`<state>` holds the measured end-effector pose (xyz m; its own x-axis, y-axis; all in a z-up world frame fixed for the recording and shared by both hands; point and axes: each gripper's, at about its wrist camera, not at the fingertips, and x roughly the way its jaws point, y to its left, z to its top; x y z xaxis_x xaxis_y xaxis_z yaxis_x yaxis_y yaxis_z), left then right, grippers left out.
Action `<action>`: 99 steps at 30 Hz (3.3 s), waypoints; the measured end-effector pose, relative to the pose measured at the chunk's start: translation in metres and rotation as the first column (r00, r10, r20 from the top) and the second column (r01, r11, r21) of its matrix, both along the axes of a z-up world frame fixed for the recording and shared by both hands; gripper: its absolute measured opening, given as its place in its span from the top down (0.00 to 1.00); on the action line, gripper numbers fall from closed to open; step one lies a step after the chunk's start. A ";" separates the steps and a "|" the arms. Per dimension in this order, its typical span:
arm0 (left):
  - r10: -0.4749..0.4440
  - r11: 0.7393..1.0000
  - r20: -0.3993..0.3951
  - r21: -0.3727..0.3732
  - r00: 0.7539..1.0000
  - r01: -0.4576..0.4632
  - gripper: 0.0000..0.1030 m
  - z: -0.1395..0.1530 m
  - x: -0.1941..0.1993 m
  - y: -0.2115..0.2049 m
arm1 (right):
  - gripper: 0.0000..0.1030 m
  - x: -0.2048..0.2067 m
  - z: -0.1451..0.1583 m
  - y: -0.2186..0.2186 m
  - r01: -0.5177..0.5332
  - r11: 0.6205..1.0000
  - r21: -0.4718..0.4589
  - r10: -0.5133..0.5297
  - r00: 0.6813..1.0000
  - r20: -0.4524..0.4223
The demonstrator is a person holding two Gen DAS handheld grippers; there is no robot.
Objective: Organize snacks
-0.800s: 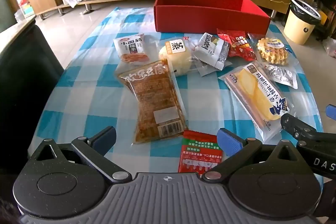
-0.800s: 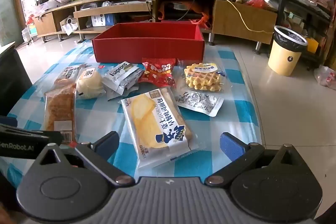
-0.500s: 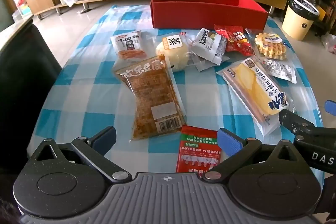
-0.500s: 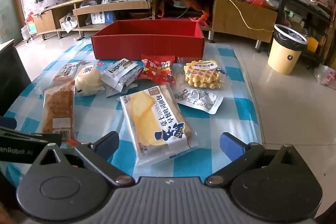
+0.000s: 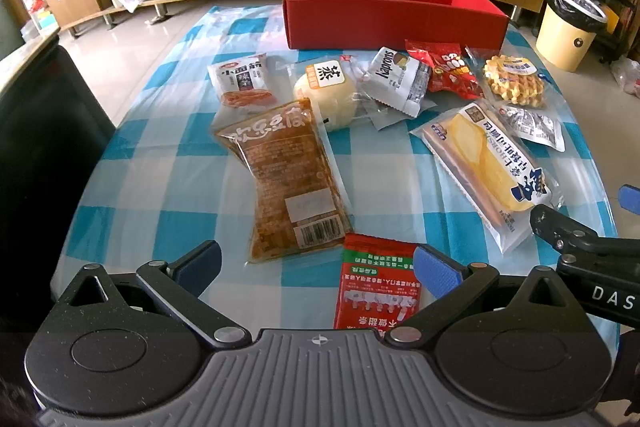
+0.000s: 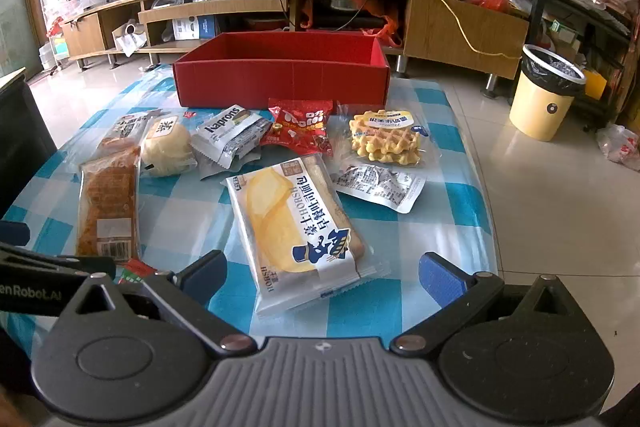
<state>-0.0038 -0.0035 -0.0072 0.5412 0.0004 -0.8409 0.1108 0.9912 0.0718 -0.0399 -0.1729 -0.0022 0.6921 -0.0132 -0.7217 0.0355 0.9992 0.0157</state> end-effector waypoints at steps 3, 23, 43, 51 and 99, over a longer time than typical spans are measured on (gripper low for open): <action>-0.001 1.000 -0.001 0.002 1.000 0.001 0.00 0.000 0.000 0.000 | 0.03 0.000 -0.001 0.000 0.000 1.000 0.000 0.000 1.000 -0.001; -0.011 1.000 -0.019 0.014 1.000 0.011 0.00 -0.003 -0.001 -0.002 | 0.03 0.001 -0.004 0.003 -0.015 1.000 -0.016 0.015 1.000 -0.018; -0.013 1.000 -0.036 0.024 0.999 0.013 0.01 -0.006 0.000 -0.003 | 0.03 0.003 -0.007 0.004 -0.021 1.000 -0.020 0.020 0.998 -0.053; -0.019 0.999 -0.071 0.030 0.997 0.021 0.01 -0.014 0.000 -0.004 | 0.03 0.006 -0.012 0.004 -0.035 0.999 -0.022 0.033 0.996 -0.079; -0.022 1.000 -0.272 0.009 0.962 0.026 0.01 -0.060 0.008 0.000 | 0.27 0.093 -0.054 0.002 -0.292 0.956 0.036 0.291 0.925 -0.242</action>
<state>0.0040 -0.0036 -0.0670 0.2920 0.0013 -0.9564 0.1518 0.9873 0.0477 0.0533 -0.1705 -0.0557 0.4696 0.1617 -0.8680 -0.2546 0.9661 0.0423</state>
